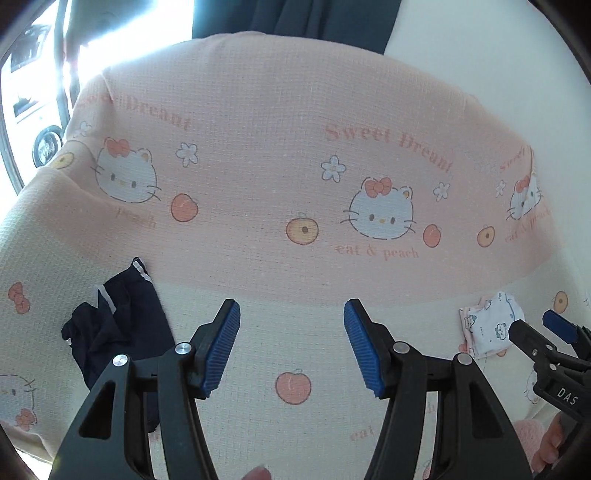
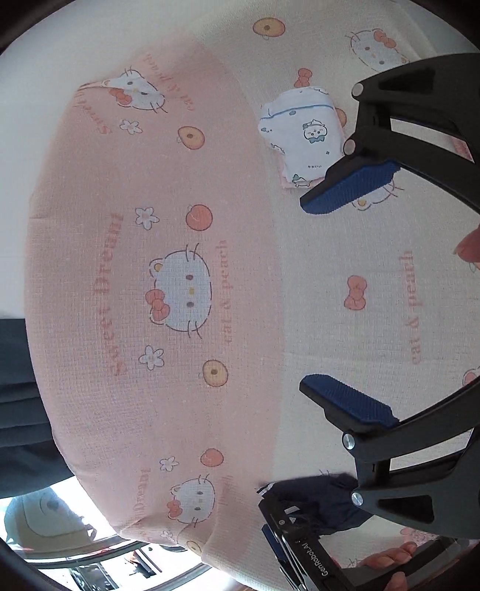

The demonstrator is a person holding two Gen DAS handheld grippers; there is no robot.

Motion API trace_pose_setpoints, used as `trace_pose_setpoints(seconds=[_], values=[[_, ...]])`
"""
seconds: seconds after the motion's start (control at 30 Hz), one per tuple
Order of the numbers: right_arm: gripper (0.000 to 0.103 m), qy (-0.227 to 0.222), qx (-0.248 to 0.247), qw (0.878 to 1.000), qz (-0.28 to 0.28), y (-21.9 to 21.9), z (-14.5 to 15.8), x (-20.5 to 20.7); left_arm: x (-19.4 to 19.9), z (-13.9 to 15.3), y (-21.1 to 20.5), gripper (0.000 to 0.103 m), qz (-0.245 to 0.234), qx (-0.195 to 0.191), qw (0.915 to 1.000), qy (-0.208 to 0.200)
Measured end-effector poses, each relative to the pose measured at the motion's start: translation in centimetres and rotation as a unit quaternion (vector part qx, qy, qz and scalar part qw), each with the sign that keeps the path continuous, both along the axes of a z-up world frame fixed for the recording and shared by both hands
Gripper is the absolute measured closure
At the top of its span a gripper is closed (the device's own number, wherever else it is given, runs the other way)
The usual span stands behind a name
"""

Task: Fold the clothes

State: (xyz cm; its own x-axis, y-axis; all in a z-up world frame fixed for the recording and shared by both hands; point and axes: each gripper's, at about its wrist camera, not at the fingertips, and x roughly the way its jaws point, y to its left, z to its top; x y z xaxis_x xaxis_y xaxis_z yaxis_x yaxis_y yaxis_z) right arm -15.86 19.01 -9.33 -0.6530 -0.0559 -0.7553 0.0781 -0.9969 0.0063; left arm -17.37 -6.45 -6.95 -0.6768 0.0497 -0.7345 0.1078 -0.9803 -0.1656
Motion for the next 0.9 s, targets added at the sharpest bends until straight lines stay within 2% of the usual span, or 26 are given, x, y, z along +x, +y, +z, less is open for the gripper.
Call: trace_pose_setpoints(seconds=[0.03, 0.13, 0.2, 0.27, 0.37, 0.43, 0.57, 0.7, 0.77, 0.9], values=[[0.013, 0.008, 0.013, 1.0, -0.002, -0.8, 0.5, 0.7, 0.7, 0.4, -0.6, 0.042, 0.001, 0.003, 1.0, 0.004], [0.012, 0.024, 0.028, 0.999, 0.006, -2.5, 2.1, 3.4, 4.0, 1.2, -1.2, 0.042, 0.01, -0.029, 0.9994, -0.015], [0.011, 0.027, 0.021, 0.999, 0.01, -3.1, 2.8, 5.6, 7.4, 1.3, -0.8, 0.042, 0.001, -0.029, 0.9996, 0.001], [0.009, 0.025, 0.017, 0.999, 0.012, -3.4, 2.6, 7.9, 10.8, 1.0, -0.4, 0.041, -0.013, -0.009, 0.9998, 0.015], [0.009, 0.018, 0.015, 1.0, 0.014, -3.6, 1.6, 11.2, 14.5, -0.4, 0.1, 0.033, -0.031, 0.024, 0.9992, 0.002], [0.009, 0.012, 0.014, 1.0, 0.016, -3.7, 1.0, 13.3, 16.3, -1.3, 0.4, 0.031, -0.035, 0.031, 0.9988, -0.01], [0.009, -0.009, -0.003, 1.0, 0.008, -3.3, -1.1, 16.8, 18.4, -1.8, 1.1, 0.03, -0.031, 0.025, 0.9989, -0.023], [0.009, -0.025, 0.002, 1.0, 0.009, -3.2, -2.3, 19.3, 19.8, -1.9, 2.0, 0.027, -0.028, 0.019, 0.9991, -0.027], [0.009, -0.026, 0.002, 0.999, 0.017, -3.2, -2.3, 19.9, 20.5, -2.0, 2.4, 0.027, -0.027, 0.016, 0.9991, -0.028], [0.009, -0.015, 0.007, 1.0, 0.027, -3.1, -1.5, 20.1, 20.6, -1.9, 2.6, 0.027, -0.039, 0.042, 0.9982, -0.019]])
